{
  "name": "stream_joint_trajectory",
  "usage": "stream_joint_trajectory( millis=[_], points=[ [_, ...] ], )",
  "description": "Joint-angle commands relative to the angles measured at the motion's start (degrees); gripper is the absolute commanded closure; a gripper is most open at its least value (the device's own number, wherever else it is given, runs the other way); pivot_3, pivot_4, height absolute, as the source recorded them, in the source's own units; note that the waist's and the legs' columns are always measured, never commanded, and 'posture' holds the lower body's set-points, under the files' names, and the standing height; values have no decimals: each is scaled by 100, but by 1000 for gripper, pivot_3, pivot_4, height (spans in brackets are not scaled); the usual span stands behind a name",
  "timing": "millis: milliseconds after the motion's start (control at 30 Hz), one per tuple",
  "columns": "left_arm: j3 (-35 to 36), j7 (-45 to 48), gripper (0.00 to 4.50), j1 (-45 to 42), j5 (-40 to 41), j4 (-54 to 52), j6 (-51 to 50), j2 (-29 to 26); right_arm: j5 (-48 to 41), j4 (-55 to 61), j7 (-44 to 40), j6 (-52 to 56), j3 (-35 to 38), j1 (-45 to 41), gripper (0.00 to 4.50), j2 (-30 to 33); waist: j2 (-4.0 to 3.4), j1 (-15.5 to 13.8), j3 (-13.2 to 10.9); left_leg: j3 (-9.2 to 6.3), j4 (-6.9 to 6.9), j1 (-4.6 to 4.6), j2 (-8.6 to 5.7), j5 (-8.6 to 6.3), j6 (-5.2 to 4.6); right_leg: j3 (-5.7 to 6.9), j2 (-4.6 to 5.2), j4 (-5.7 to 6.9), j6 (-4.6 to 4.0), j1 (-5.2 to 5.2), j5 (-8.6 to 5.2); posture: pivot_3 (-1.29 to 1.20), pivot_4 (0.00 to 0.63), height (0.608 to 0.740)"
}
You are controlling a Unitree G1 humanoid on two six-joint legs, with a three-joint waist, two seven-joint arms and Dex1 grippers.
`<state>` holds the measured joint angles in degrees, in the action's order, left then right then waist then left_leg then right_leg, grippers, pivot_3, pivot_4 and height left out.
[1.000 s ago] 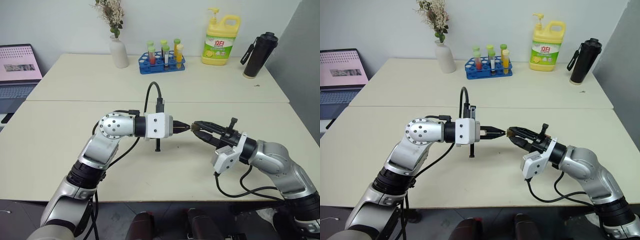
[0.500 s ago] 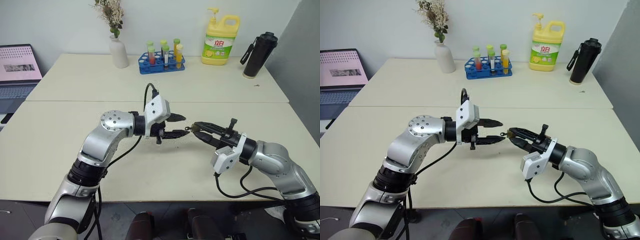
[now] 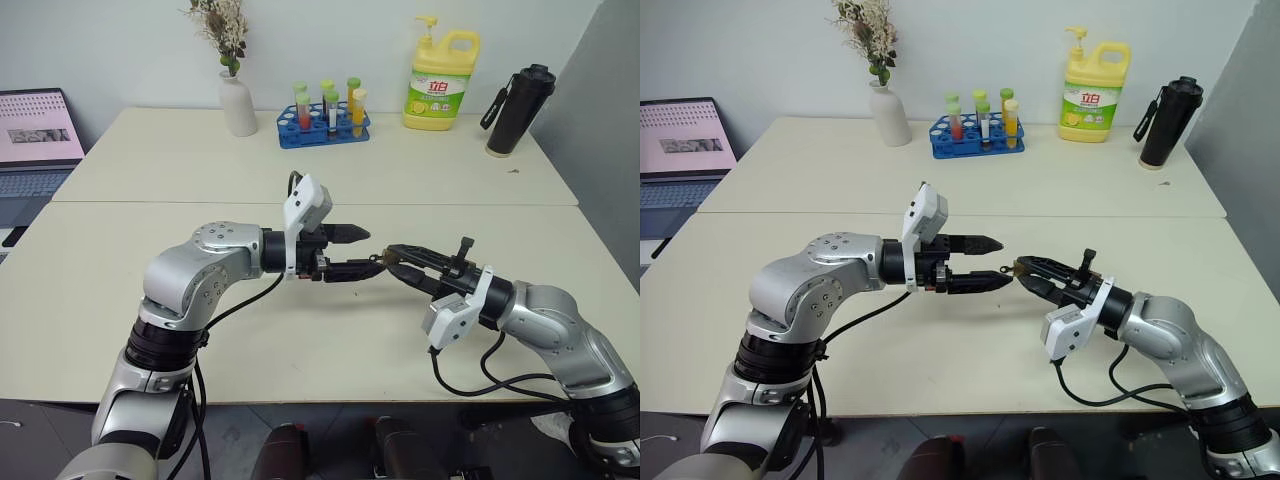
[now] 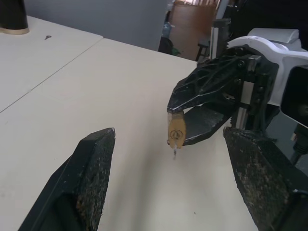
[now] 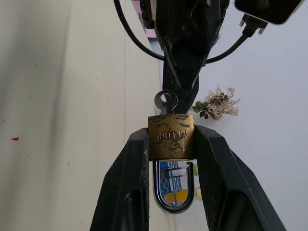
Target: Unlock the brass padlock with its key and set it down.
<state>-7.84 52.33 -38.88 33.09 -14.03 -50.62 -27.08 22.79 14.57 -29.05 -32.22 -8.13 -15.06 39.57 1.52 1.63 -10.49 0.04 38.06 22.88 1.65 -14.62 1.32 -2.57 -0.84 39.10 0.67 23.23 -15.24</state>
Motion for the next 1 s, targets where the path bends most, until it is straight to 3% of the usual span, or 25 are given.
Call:
stream_joint_trajectory(
  millis=[33,233,267,333,600,667,1000],
  points=[
    [-90,-90,740,-129,-72,-122,177,70,-181,216,-18,-109,24,-108,3575,-5,0,1,0,1,0,0,0,0,0,-1,0,0,0,0,0,0,150,740],
    [-186,-20,740,-160,-69,-28,265,161,-183,252,-57,-114,23,-104,3575,-36,0,2,0,2,0,-1,0,0,0,-1,0,0,-2,0,1,0,150,740],
    [-178,-30,925,-182,-65,10,265,188,-181,258,-61,-115,26,-100,3575,-38,0,1,0,2,0,-1,0,0,0,-1,0,0,-2,0,1,0,150,740],
    [-188,-15,1348,-201,-86,45,293,200,-176,279,-64,-108,30,-89,3575,-46,0,0,0,1,0,-1,-1,0,0,0,0,0,-2,0,1,0,150,740],
    [-322,97,3918,-118,-119,-24,286,113,-149,325,-32,-153,51,-82,3575,-49,0,0,0,2,0,-1,-1,0,0,-1,0,0,-2,0,1,0,150,740],
    [-331,108,4343,-112,-117,-28,283,110,-141,326,-20,-180,57,-89,3575,-45,0,1,0,1,0,-1,-1,0,1,-1,0,0,-2,0,1,0,150,740],
    [-312,86,4329,-107,-129,-24,308,119,-175,317,-31,-120,103,-76,3575,-28,0,1,0,1,0,-1,-1,0,0,-1,0,0,-1,0,1,0,150,740]
  ],
)
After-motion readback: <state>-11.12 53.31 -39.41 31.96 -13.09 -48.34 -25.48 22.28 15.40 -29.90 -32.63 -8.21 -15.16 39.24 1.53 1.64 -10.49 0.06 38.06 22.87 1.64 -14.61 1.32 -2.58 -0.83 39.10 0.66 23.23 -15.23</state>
